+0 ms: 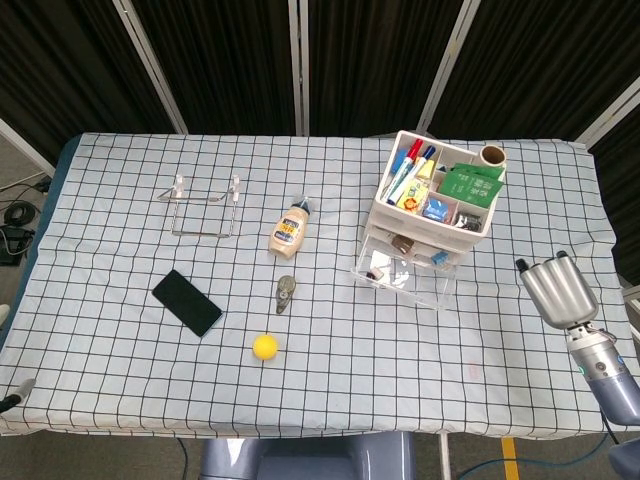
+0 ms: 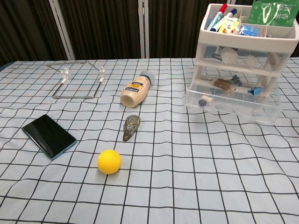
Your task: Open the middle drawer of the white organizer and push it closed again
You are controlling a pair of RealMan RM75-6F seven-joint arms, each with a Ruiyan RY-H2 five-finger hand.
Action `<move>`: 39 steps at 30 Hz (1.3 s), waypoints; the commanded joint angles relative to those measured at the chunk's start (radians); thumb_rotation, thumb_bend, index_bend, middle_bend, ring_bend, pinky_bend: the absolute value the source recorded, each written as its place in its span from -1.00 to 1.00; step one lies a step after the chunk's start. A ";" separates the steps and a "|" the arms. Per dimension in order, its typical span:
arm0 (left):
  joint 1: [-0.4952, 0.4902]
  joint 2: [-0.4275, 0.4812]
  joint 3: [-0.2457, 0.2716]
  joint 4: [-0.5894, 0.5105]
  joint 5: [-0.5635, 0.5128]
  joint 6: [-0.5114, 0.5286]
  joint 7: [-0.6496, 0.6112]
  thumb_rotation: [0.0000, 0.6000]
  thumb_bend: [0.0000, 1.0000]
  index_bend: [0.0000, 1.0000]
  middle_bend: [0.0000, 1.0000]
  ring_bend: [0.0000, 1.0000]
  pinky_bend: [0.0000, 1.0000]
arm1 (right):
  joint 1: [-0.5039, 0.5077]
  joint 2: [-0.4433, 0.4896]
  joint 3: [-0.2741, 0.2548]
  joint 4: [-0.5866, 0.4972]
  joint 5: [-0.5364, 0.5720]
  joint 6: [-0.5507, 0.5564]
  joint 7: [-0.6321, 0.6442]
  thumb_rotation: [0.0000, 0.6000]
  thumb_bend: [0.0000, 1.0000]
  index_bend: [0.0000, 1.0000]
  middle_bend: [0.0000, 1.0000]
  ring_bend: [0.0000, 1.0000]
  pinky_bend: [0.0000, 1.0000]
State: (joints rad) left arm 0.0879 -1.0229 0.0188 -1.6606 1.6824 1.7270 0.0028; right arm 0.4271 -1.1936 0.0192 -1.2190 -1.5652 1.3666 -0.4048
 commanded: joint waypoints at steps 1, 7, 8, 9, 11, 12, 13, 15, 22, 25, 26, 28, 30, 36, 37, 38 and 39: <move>-0.001 -0.001 0.000 0.000 -0.002 -0.003 0.002 1.00 -0.79 -1.00 -1.00 -1.00 -1.00 | -0.020 -0.037 -0.006 0.067 0.008 -0.004 0.049 1.00 -0.65 0.22 1.00 1.00 0.55; -0.005 -0.002 -0.001 -0.001 -0.009 -0.015 0.004 1.00 -0.79 -1.00 -1.00 -1.00 -1.00 | -0.056 -0.084 -0.009 0.176 0.034 -0.013 0.137 1.00 -0.76 0.05 1.00 1.00 0.54; -0.005 -0.002 0.000 -0.002 -0.009 -0.015 0.006 1.00 -0.79 -1.00 -1.00 -1.00 -1.00 | -0.061 -0.092 -0.009 0.194 0.034 -0.011 0.151 1.00 -0.78 0.02 1.00 1.00 0.54; -0.005 -0.002 0.000 -0.002 -0.008 -0.015 0.007 1.00 -0.79 -1.00 -1.00 -1.00 -1.00 | -0.063 -0.098 -0.009 0.206 0.033 -0.010 0.159 1.00 -0.80 0.00 1.00 1.00 0.54; -0.005 -0.002 0.000 -0.003 -0.008 -0.015 0.008 1.00 -0.79 -1.00 -1.00 -1.00 -1.00 | -0.068 -0.107 -0.010 0.227 0.030 -0.007 0.171 1.00 -0.82 -0.02 1.00 1.00 0.54; -0.005 -0.003 0.000 -0.003 -0.008 -0.015 0.008 1.00 -0.79 -1.00 -1.00 -1.00 -1.00 | -0.072 -0.113 -0.009 0.240 0.030 -0.005 0.177 1.00 -0.82 -0.03 1.00 1.00 0.54; -0.004 -0.003 0.000 -0.003 -0.009 -0.014 0.008 1.00 -0.79 -1.00 -1.00 -1.00 -1.00 | -0.074 -0.118 -0.008 0.248 0.030 -0.003 0.183 1.00 -0.82 -0.04 1.00 1.00 0.54; -0.004 -0.003 -0.001 -0.002 -0.009 -0.013 0.007 1.00 -0.79 -1.00 -1.00 -1.00 -1.00 | -0.080 -0.127 -0.004 0.263 0.031 0.005 0.197 1.00 -0.82 -0.05 1.00 1.00 0.54; -0.005 -0.004 -0.002 0.000 -0.015 -0.018 0.006 1.00 -0.79 -1.00 -1.00 -1.00 -1.00 | -0.114 -0.151 0.031 0.281 0.036 0.098 0.276 1.00 -0.83 -0.09 0.99 0.91 0.44; -0.006 -0.006 -0.002 0.000 -0.016 -0.021 0.009 1.00 -0.79 -1.00 -1.00 -1.00 -1.00 | -0.135 -0.161 0.056 0.267 0.055 0.143 0.342 1.00 -0.85 -0.11 0.87 0.76 0.28; -0.007 -0.007 -0.002 0.001 -0.018 -0.023 0.011 1.00 -0.79 -1.00 -1.00 -1.00 -1.00 | -0.146 -0.163 0.064 0.256 0.062 0.163 0.381 1.00 -0.85 -0.13 0.79 0.69 0.20; -0.011 -0.010 -0.003 0.003 -0.022 -0.032 0.014 1.00 -0.79 -1.00 -1.00 -1.00 -1.00 | -0.165 -0.165 0.075 0.239 0.069 0.191 0.445 1.00 -0.86 -0.17 0.61 0.55 0.03; -0.014 -0.013 -0.005 0.004 -0.027 -0.039 0.017 1.00 -0.79 -1.00 -1.00 -1.00 -1.00 | -0.176 -0.164 0.077 0.228 0.069 0.205 0.480 1.00 -0.87 -0.22 0.38 0.37 -0.14; -0.035 -0.036 -0.015 0.021 -0.055 -0.083 0.030 1.00 -0.79 -1.00 -1.00 -1.00 -1.00 | -0.226 -0.128 0.051 0.131 0.039 0.247 0.643 1.00 -0.88 -0.49 -0.43 -0.48 -0.58; -0.038 -0.041 -0.016 0.025 -0.059 -0.088 0.031 1.00 -0.79 -1.00 -1.00 -1.00 -1.00 | -0.232 -0.120 0.045 0.118 0.032 0.248 0.656 1.00 -0.89 -0.56 -0.57 -0.64 -0.71; -0.042 -0.047 -0.019 0.030 -0.067 -0.096 0.034 1.00 -0.79 -1.00 -1.00 -1.00 -1.00 | -0.239 -0.108 0.033 0.100 0.022 0.248 0.672 1.00 -0.89 -0.65 -0.69 -0.79 -0.83; -0.043 -0.049 -0.020 0.032 -0.070 -0.099 0.035 1.00 -0.79 -1.00 -1.00 -1.00 -1.00 | -0.241 -0.101 0.029 0.092 0.017 0.247 0.676 1.00 -0.89 -0.72 -0.81 -0.91 -0.93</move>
State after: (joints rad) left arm 0.0470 -1.0691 0.0009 -1.6303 1.6155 1.6306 0.0357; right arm 0.2061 -1.3184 0.0668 -1.0941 -1.5285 1.6026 0.2427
